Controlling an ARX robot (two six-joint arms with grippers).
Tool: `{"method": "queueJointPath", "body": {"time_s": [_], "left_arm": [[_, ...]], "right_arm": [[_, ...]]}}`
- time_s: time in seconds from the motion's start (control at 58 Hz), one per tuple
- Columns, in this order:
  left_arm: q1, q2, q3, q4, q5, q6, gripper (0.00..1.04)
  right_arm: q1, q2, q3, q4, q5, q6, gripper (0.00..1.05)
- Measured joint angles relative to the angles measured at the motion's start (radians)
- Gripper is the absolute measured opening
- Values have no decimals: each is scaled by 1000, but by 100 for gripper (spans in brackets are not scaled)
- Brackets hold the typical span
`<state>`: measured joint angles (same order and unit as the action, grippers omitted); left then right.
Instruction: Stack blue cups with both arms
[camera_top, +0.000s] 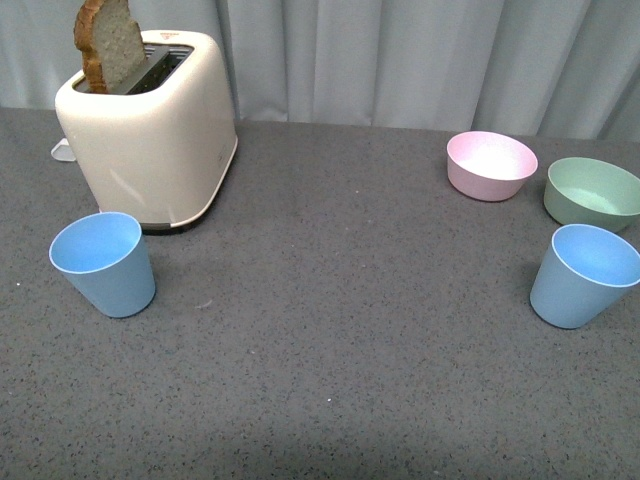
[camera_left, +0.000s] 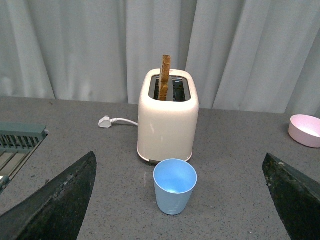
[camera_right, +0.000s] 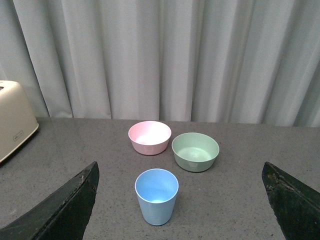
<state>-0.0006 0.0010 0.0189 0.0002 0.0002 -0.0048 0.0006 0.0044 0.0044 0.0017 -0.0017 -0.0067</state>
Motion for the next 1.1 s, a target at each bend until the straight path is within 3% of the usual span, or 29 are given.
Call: {"method": "queueJointPath", "body": {"time_s": [0.983, 1.017, 1.103], "left_arm": [[0, 0, 0, 0, 0, 0, 98], [-6, 8, 3, -10, -20, -11, 98], [-54, 134, 69, -171, -185, -103, 98]], "right_arm": [[0, 0, 0, 0, 0, 0, 95], [0, 0, 0, 0, 0, 0, 95], [0, 0, 0, 0, 0, 0, 95]]}}
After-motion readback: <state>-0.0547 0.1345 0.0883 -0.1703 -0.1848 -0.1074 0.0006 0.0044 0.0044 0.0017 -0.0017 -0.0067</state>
